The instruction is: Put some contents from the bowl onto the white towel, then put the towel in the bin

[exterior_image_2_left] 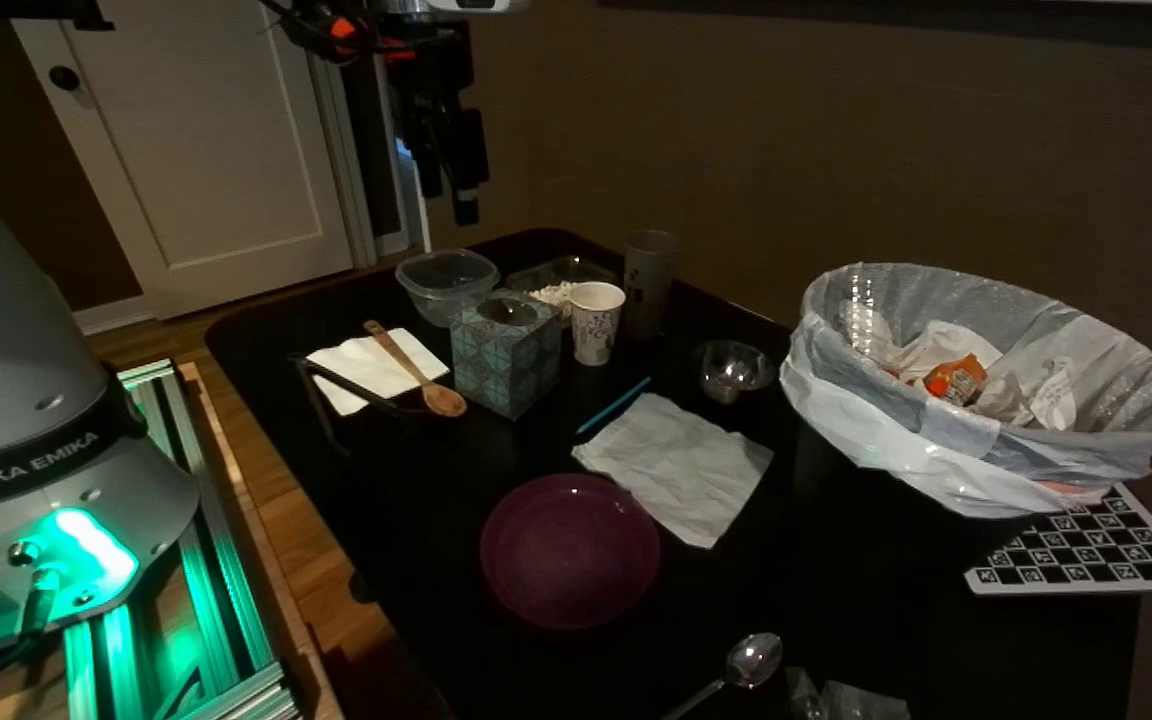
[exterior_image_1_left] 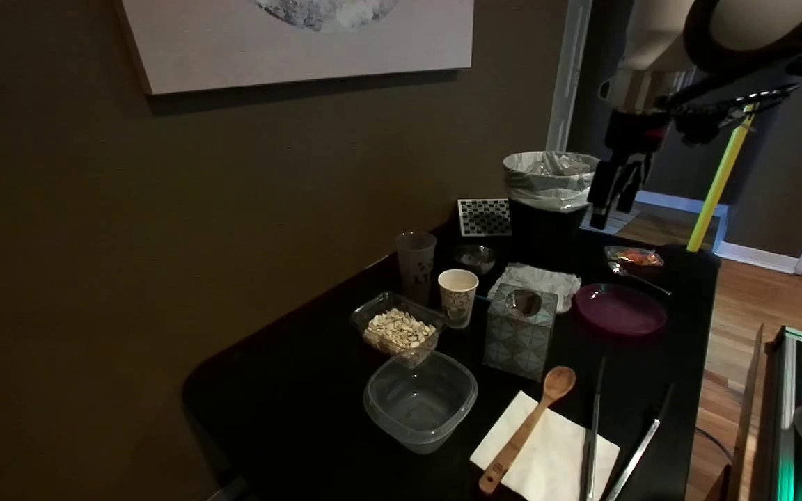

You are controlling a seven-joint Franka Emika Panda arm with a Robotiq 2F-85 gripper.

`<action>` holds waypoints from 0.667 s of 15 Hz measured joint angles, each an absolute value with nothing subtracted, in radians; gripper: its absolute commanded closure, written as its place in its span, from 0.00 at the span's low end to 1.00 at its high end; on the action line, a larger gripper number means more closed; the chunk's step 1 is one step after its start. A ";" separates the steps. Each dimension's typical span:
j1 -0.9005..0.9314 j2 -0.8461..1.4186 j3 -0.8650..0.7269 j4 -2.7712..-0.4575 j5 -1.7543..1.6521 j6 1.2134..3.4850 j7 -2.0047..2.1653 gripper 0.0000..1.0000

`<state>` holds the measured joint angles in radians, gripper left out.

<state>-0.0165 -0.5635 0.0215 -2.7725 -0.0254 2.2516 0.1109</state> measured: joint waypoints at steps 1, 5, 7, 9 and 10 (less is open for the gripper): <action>-0.015 -0.509 0.052 -2.763 -0.024 2.287 0.163 0.00; 0.027 -0.283 0.129 -2.680 0.030 2.416 0.282 0.00; 0.049 -0.173 0.137 -2.615 0.061 2.481 0.297 0.00; 0.058 -0.070 0.137 -2.538 0.069 2.536 0.308 0.00; 0.059 -0.024 0.137 -2.498 0.069 2.556 0.312 0.00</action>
